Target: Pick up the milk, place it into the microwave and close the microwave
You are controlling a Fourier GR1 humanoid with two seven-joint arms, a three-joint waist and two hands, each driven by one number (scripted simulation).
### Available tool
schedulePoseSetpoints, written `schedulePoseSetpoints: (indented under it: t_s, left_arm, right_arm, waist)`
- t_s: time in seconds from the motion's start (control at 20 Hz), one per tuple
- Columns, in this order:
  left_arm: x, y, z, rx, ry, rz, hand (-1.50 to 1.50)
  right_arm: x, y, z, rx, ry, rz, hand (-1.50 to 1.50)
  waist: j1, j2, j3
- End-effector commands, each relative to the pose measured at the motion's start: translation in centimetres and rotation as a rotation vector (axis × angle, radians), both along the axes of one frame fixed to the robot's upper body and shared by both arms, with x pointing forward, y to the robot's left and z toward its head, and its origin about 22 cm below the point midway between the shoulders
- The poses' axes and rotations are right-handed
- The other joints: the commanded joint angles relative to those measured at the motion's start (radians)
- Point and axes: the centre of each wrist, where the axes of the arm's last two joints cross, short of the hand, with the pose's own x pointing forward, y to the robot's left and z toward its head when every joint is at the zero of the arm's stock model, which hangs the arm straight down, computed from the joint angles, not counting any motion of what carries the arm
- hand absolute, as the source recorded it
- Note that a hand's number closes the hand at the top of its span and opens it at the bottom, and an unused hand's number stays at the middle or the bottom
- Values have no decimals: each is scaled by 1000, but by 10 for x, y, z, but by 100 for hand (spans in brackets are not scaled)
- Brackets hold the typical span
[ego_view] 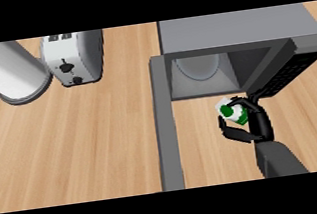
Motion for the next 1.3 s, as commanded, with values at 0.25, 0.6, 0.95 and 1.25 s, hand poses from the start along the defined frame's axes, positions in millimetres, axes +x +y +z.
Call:
schedulePoseSetpoints:
  t_s: [0.25, 0.6, 0.95, 1.25]
  left_arm:
    - [5, 9, -6, 4, 15, 17, -150]
    - [18, -1, -1, 27, 5, -8, -150]
    - [45, 11, -11, 14, -19, -40, -150]
    - [40, 6, -1, 12, -29, -80, -150]
  right_arm:
    - [81, 21, 67, -90, -11, 36, 150]
    - [118, 8, 105, -122, 30, 9, 150]
    - [141, -10, 141, -199, 47, -15, 150]
    - [144, -38, 156, -340, 30, -190, 150]
  waist:
    - [20, 10, 10]
    - [46, 25, 13]
    - [61, 40, 13]
    - [111, 58, 15]
